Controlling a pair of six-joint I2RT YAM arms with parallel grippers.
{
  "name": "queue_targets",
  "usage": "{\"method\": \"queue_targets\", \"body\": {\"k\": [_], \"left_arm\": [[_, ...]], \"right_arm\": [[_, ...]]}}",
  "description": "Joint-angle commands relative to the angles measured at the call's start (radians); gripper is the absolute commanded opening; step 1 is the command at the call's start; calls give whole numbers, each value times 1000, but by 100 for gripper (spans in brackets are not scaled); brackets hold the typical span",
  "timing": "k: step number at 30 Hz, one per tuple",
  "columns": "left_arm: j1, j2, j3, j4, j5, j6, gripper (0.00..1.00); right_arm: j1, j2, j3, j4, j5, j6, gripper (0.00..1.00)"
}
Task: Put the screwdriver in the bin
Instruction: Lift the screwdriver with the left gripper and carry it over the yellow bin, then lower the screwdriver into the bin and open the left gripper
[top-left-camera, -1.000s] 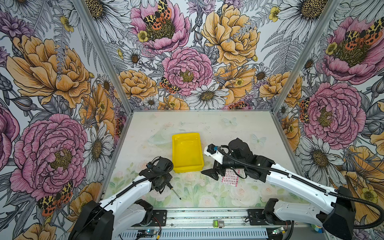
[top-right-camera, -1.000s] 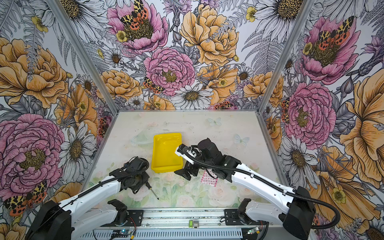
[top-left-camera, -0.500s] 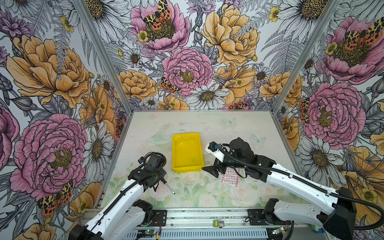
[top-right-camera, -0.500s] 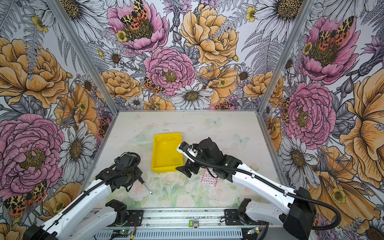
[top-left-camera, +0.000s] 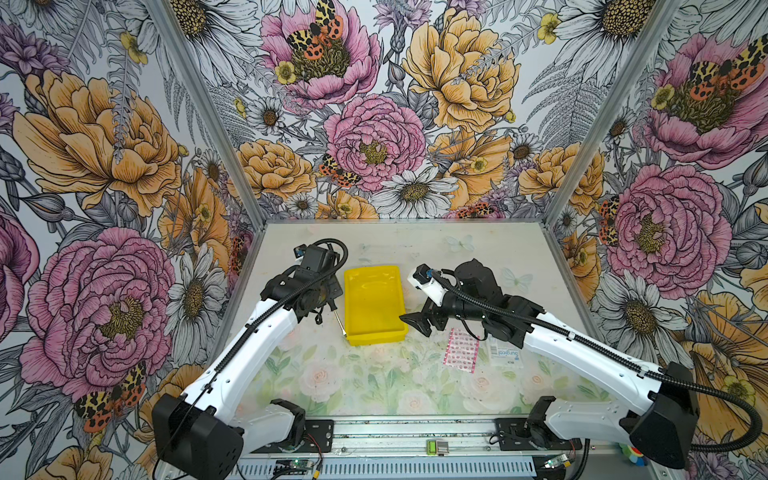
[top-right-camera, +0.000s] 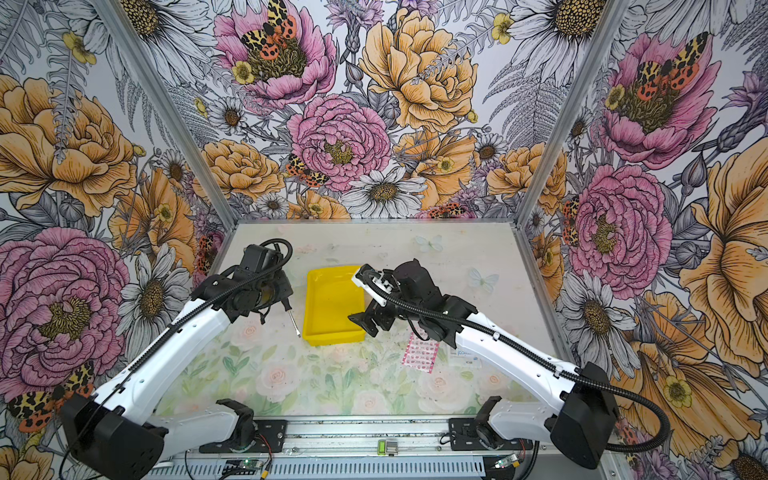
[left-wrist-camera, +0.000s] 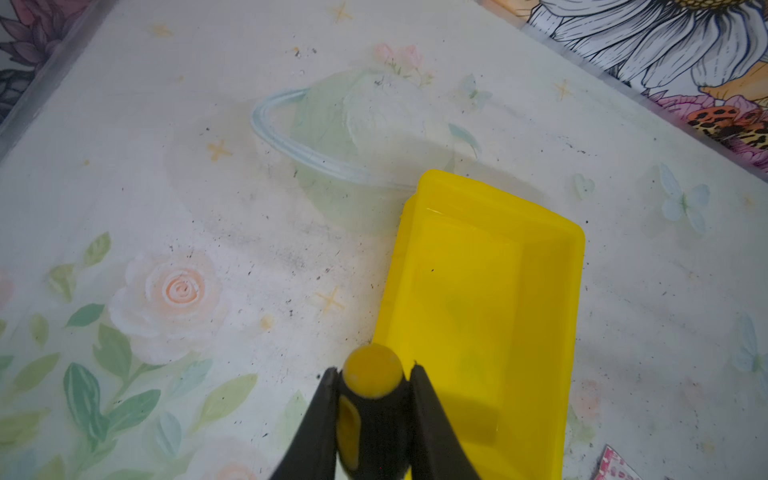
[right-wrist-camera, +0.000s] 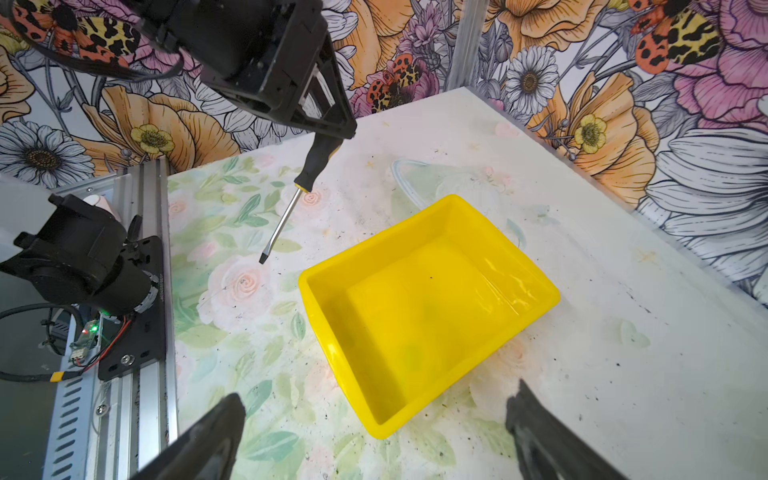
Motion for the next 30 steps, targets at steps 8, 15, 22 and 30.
{"method": "queue_targets", "body": {"k": [8, 15, 22, 30], "left_arm": [[-57, 308, 278, 39, -22, 172, 0], [-97, 460, 363, 93, -14, 185, 0], [-124, 599, 396, 108, 8, 210, 0], [-136, 650, 320, 192, 53, 147, 0]], "right_arm": [[-36, -8, 38, -29, 25, 23, 99], [-53, -22, 14, -46, 47, 43, 99], [-60, -24, 13, -54, 50, 43, 99], [-69, -25, 4, -62, 51, 45, 99]]}}
